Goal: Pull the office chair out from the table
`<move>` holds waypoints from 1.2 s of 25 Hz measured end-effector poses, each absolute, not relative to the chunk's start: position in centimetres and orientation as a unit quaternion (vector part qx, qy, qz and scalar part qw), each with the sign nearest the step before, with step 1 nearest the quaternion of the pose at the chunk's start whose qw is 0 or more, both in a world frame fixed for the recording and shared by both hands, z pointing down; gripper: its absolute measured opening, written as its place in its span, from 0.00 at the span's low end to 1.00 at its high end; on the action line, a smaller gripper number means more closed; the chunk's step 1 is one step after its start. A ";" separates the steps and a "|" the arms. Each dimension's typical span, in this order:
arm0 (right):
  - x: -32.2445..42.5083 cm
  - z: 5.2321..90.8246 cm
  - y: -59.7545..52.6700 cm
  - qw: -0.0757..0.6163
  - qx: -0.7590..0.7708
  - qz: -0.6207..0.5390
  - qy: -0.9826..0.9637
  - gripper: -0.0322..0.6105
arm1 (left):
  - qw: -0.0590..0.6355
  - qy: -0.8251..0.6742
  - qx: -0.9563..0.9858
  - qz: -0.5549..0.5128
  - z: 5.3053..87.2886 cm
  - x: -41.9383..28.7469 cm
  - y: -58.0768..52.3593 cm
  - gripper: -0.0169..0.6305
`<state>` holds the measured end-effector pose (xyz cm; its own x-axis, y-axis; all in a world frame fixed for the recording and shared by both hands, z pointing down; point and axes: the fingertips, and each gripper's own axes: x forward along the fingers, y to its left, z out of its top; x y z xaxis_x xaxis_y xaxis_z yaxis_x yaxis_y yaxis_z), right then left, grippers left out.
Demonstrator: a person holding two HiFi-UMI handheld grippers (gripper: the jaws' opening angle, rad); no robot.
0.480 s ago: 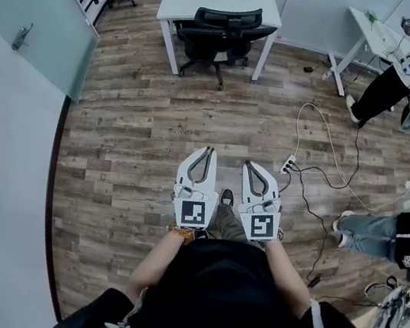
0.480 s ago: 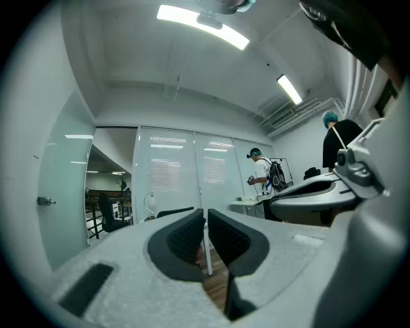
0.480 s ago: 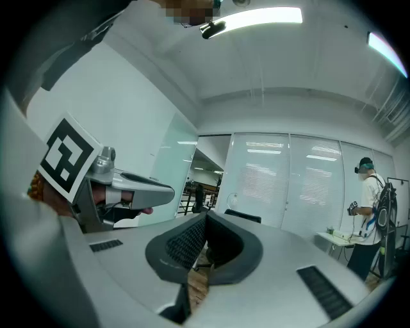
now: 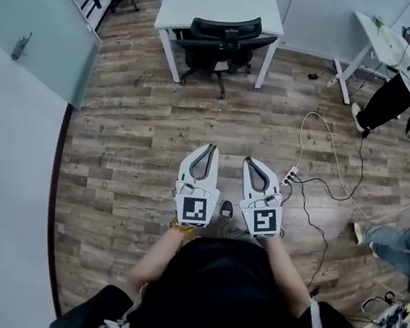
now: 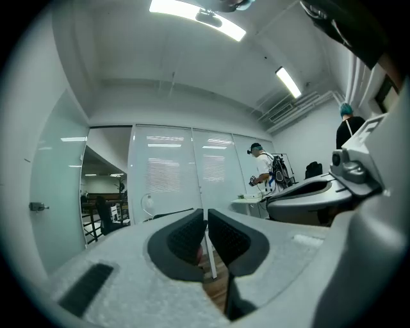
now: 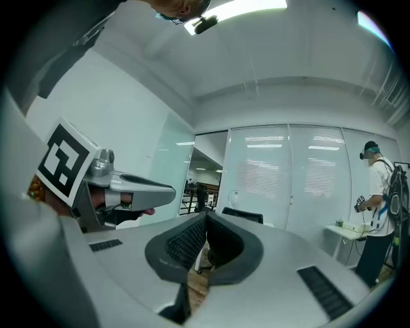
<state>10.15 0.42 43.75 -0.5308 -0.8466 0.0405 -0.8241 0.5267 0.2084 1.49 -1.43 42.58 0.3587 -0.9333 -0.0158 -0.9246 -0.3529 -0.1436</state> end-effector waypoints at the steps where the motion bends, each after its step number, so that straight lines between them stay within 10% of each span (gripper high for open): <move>1: 10.5 43.7 -0.5 0.068 0.477 -0.082 -0.872 0.06 | 0.070 0.565 -0.821 -0.038 42.5 1.8 -2.4 0.08; 30: 15.1 45.4 -22.1 0.105 0.461 -0.093 -0.876 0.06 | 0.105 0.608 -0.783 -0.082 43.6 0.5 -23.3 0.08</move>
